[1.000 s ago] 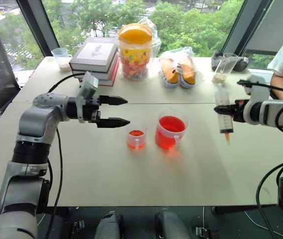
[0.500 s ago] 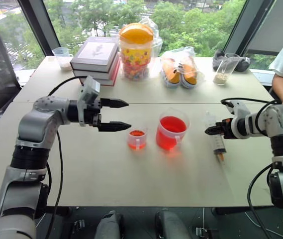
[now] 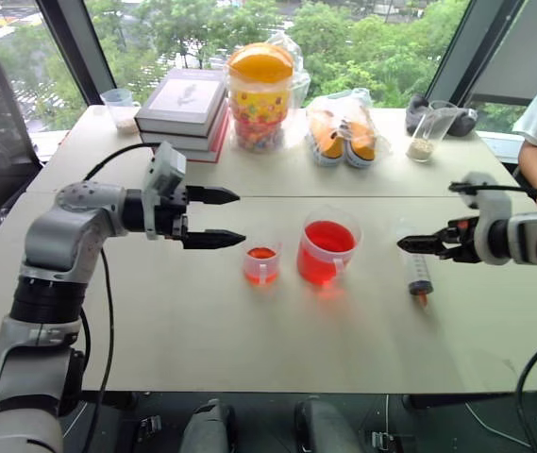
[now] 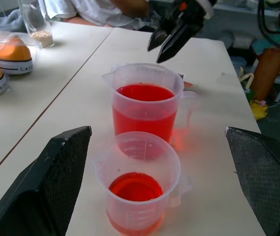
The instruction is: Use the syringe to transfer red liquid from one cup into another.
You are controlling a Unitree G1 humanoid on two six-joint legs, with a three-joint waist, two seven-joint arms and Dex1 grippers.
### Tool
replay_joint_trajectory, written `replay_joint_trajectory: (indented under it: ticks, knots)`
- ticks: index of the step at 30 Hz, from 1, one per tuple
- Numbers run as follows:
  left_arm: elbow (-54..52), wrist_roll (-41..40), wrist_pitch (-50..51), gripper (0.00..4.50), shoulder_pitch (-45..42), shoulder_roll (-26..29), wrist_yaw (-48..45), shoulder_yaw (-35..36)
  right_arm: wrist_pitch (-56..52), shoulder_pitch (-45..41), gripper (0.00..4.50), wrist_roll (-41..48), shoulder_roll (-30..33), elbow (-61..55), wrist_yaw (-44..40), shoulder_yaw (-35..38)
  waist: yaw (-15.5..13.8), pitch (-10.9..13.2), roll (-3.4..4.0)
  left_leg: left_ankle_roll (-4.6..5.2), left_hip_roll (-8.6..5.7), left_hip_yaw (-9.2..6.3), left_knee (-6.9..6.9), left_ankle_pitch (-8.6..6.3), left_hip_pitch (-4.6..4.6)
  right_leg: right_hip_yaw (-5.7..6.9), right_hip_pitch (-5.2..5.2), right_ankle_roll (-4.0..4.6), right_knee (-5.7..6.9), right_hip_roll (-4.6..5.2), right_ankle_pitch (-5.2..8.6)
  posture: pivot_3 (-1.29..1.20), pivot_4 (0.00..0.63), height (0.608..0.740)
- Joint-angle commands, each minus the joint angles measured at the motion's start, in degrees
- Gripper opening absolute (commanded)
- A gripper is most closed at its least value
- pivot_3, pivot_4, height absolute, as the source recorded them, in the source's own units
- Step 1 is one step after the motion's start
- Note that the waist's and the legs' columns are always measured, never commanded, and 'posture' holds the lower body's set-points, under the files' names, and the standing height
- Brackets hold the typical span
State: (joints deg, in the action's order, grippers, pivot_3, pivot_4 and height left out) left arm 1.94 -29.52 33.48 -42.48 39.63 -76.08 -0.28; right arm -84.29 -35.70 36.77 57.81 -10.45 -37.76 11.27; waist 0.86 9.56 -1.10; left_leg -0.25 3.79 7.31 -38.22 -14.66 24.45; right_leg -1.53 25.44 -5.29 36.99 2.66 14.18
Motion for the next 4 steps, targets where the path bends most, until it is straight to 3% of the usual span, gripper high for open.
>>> replay_joint_trajectory:
  ticks: [1,4]
  knots:
    - [-1.1,-1.3,0.2,4.50,0.2,2.0,-0.5,1.7,-0.8,4.8,4.39,6.4,4.1,-12.5,-5.3,8.7,0.0,0.0,-0.01,0.00,0.02,-0.01,-0.01,0.00,-0.04,0.00,-0.02,0.00,0.01,-0.01,0.00,0.00,0.150,0.740]
    - [-1.5,-1.9,0.8,4.50,-0.3,2.0,0.1,1.5,0.4,9.8,4.39,7.8,6.4,-17.3,-6.8,13.5,-0.1,0.0,-0.01,0.00,0.01,-0.02,-0.03,0.00,-0.04,0.00,-0.03,0.01,0.02,0.00,0.01,0.00,0.150,0.740]
